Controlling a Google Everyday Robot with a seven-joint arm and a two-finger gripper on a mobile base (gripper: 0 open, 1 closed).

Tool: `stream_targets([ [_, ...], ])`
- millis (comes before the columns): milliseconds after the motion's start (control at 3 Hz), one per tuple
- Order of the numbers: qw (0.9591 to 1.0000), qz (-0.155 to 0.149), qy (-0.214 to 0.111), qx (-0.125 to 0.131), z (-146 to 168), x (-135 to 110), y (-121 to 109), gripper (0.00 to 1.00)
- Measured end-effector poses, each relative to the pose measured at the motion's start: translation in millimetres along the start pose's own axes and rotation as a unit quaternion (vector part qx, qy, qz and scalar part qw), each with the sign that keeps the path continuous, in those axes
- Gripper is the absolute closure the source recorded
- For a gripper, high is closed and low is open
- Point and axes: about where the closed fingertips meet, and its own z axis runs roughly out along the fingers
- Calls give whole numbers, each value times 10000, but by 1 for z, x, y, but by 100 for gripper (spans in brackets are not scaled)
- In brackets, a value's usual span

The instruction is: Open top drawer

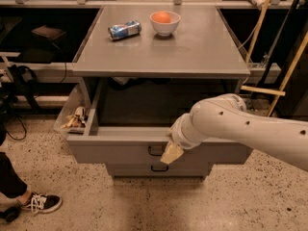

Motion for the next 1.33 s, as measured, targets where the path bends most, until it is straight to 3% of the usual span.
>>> stream_targets([
  [1333, 10000, 18, -36, 56, -7, 3, 16, 100],
])
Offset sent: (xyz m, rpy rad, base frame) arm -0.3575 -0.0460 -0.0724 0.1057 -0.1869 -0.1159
